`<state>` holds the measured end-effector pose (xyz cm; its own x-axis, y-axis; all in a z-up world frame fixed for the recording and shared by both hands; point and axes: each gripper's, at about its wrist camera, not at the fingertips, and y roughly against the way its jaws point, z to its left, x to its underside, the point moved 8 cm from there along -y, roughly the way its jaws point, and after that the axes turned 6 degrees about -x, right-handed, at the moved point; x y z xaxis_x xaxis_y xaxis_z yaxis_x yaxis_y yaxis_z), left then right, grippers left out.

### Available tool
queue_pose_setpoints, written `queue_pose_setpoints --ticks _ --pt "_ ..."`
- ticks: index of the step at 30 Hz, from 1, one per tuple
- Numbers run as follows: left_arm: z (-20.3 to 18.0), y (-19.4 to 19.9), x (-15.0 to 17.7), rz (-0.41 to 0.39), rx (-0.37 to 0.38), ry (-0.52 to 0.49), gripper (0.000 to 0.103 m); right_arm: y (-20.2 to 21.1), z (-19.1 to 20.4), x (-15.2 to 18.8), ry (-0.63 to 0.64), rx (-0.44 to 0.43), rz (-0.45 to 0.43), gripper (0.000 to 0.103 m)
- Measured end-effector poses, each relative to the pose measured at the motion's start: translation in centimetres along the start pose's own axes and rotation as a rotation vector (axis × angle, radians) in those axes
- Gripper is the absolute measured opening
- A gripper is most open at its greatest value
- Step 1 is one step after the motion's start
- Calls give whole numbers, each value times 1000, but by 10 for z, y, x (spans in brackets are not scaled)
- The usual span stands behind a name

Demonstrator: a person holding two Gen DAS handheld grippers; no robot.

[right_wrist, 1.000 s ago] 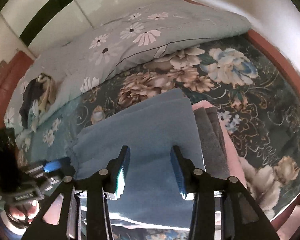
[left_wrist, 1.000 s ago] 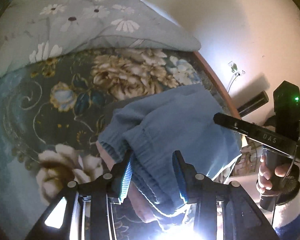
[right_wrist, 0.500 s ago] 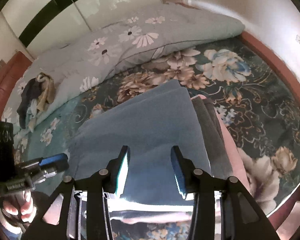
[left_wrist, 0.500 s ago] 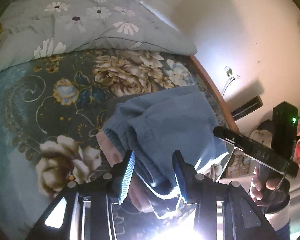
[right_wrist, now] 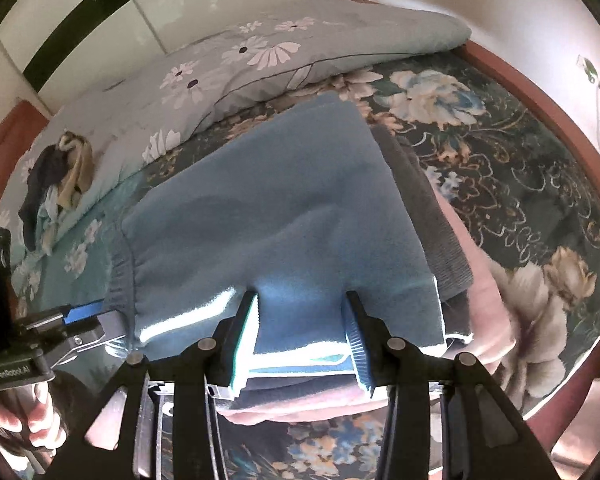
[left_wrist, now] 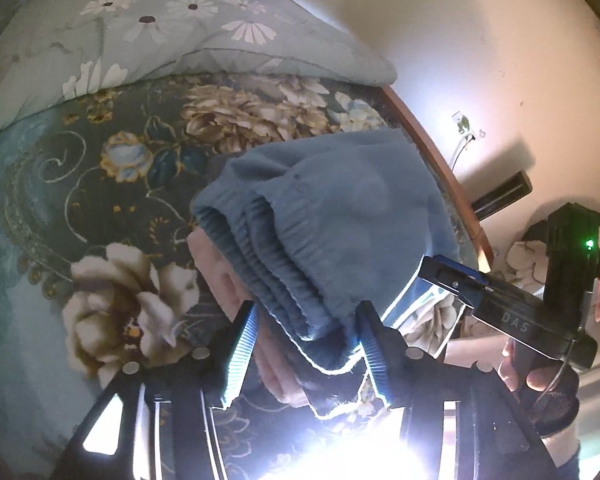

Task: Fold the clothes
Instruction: 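Carry the folded pants with both grippers onto the pink clothes stack, then open both grippers and release the pants on the stack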

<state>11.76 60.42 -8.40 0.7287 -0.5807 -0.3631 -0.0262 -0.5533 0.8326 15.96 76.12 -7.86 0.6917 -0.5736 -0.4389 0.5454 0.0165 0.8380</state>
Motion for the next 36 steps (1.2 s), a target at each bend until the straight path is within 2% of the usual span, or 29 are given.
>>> queue_pose_setpoints --ticks 8,15,17,19,28,33,34,36 --pt "-4 26 21 -28 -22 -33 54 20 20 13 -13 -27 -64 44" --pt "13 39 64 59 -86 20 56 10 46 44 -15 -42 -36 44" --pt "18 44 74 71 -93 34 59 7 52 54 -27 -47 -25 44" --pt "22 48 82 68 -93 43 66 6 55 62 -48 -52 -20 44" --pt "36 49 103 18 -140 14 78 5 66 95 -180 -94 -49 44" --pt "46 46 113 -5 -149 24 85 -6 74 116 -182 -54 -36 44" --pt "47 46 114 -12 -149 23 86 -7 75 119 -184 -53 -34 45" --pt "50 46 117 -26 -150 21 89 -10 77 125 -191 -46 -30 53"
